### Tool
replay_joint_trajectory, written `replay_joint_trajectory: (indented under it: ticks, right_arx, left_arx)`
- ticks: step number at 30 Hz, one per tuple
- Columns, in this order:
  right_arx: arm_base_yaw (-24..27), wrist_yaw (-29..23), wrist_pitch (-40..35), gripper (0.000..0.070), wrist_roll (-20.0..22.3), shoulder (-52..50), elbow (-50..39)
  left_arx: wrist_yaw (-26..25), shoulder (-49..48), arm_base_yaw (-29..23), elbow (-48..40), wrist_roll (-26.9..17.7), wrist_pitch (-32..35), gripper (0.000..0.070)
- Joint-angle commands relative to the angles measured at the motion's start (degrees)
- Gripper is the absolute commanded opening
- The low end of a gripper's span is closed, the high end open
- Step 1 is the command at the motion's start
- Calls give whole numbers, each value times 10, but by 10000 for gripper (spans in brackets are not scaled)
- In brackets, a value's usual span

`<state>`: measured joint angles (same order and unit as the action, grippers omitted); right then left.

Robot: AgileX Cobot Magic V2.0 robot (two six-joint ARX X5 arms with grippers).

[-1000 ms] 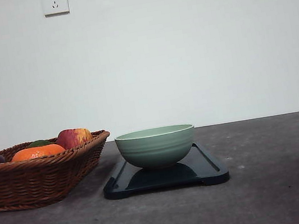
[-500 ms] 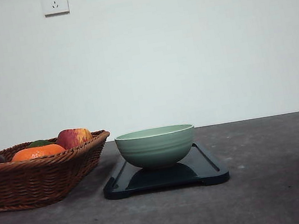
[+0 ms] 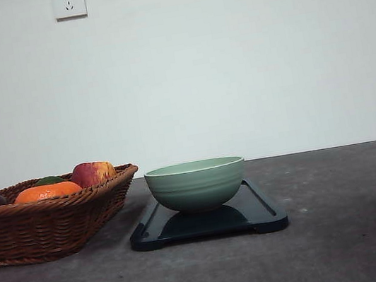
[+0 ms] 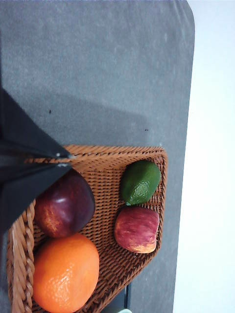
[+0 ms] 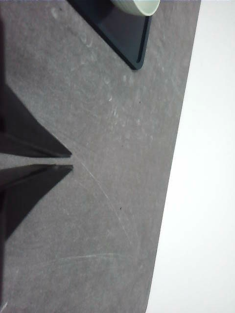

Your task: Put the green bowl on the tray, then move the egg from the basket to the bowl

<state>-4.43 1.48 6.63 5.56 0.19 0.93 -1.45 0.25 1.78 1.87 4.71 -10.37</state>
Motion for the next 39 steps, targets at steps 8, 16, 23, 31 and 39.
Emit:
replay_joint_trajectory:
  ticks: [8,16,23,31,39]
  right_arx:
    - [0,0,-7,17,-7,0,-2]
    - [0,0,-7,17,-7,0,-2]
    - [0,0,-7,17,-7,0,-2]
    - [0,0,-7,17,-7,0,-2]
    - [0,0,-7,17,-7,0,-2]
  left_arx:
    - [0,0,0,-11,3,-3,0]
    - [0,0,0,-11,3,-3,0]
    - [0,0,0,-11,3,-3,0]
    - [0,0,0,-11,3,-3,0]
    - [0,0,0,-11,3,-3,0]
